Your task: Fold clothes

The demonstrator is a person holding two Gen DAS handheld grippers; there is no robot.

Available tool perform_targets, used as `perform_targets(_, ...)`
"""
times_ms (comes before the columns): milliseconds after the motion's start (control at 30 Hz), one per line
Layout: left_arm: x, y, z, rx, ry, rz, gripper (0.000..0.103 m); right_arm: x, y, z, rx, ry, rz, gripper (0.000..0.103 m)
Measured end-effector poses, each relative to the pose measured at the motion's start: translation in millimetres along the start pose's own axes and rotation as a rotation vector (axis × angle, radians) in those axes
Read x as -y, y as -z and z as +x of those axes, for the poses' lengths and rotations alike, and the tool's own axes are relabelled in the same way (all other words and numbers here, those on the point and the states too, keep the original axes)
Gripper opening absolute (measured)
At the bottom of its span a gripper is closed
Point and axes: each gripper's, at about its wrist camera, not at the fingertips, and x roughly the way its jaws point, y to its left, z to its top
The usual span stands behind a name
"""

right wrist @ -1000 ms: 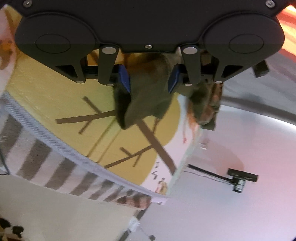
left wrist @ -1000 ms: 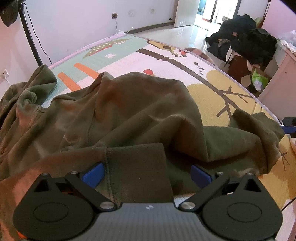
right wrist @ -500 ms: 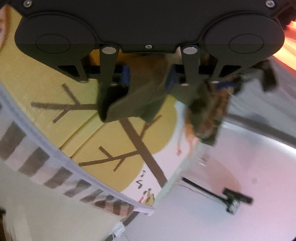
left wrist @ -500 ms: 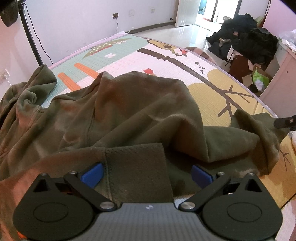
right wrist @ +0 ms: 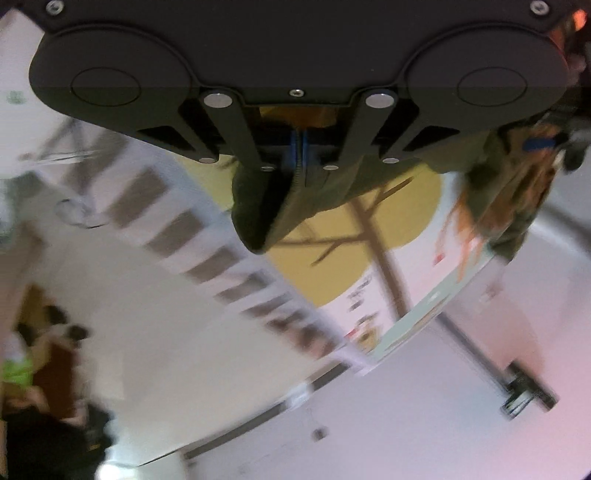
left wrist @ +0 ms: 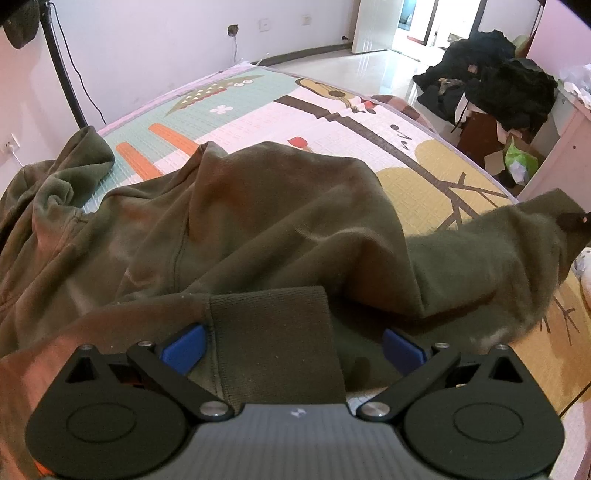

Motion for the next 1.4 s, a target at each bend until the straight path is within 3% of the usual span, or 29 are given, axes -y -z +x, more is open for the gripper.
perform_targets(200, -2.2, -1.7, -0.8, -0.003, 0.041, -0.024, 0.103, 25.8, -6.3, -25.5, 0.075, 0.179, 0.054, 0.002)
perform_targets(433, -13.2, -2.9, -7.4, 0.026, 0.102, -0.091, 0.1, 39.7, 7.8, -39.3, 0.059, 0.325, 0.078, 0.002)
perform_targets(567, -25.4, -6.7, -17.1, 0.073, 0.106, -0.118, 0.1, 39.9, 21.3, -47.2, 0.043, 0.413, 0.095, 0.002)
perform_targets(667, -35.6, -9.2, -19.6, 0.082, 0.07, -0.141, 0.1, 39.2, 31.4, -51.6, 0.032, 0.474, 0.082, 0.002)
perform_targets(900, -55.8, -6.0, -15.7, 0.055, 0.001, -0.186, 0.1, 47.5, 42.2, -59.7, 0.01, 0.526, 0.095, 0.002)
perform_targets(1133, -60.2, 6.7, -20.1, 0.038, -0.016, -0.165, 0.1, 43.1, 40.0, -71.8, 0.023, 0.545, 0.112, 0.018)
perform_targets(1400, -63.7, 14.8, -34.4, 0.045, 0.009, -0.181, 0.1, 12.5, 30.2, -88.4, 0.061, 0.396, 0.068, 0.018)
